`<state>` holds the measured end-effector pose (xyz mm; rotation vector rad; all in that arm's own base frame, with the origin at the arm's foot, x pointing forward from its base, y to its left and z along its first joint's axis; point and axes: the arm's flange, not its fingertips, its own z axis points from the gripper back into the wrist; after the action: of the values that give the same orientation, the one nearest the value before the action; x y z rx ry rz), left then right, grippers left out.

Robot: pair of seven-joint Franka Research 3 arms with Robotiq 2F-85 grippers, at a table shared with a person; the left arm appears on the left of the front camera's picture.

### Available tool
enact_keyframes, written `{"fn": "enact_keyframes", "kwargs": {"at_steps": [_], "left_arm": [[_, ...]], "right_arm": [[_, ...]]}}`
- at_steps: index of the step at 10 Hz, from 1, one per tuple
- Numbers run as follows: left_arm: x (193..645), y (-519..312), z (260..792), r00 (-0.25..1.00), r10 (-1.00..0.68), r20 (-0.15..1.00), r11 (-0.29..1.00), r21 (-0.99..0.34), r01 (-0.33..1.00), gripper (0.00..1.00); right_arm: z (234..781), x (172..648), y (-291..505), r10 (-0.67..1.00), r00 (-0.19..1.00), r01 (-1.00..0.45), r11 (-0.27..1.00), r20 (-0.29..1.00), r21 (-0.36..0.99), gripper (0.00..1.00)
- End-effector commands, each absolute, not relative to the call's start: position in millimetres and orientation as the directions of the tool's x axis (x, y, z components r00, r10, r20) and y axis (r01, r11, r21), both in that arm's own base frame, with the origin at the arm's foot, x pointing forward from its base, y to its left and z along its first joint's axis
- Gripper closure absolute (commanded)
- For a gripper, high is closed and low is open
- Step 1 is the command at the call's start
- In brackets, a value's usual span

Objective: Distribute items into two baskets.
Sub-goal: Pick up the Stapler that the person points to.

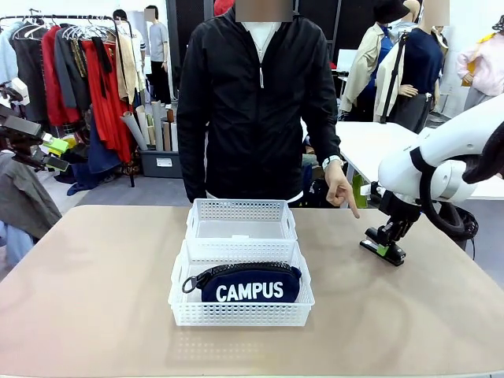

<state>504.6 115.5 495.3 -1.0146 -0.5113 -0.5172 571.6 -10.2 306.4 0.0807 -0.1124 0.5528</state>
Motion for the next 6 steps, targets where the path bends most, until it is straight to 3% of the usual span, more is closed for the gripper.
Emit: {"fn": "enact_keyframes", "kwargs": {"at_steps": [1, 6], "left_arm": [[504.0, 115.5, 496.4, 0.768, -0.163, 0.62, 0.433, -0.654, 0.62, 0.0], [504.0, 115.5, 496.4, 0.768, -0.163, 0.62, 0.433, -0.654, 0.62, 0.0]], "right_arm": [[306.2, 571.9, -9.5, 0.519, 0.844, -0.528, 0.848, 0.137, 0.038, 1.0], [325.9, 570.2, -6.8, 0.533, 0.834, -0.543, 0.838, 0.143, 0.041, 1.0]]}}
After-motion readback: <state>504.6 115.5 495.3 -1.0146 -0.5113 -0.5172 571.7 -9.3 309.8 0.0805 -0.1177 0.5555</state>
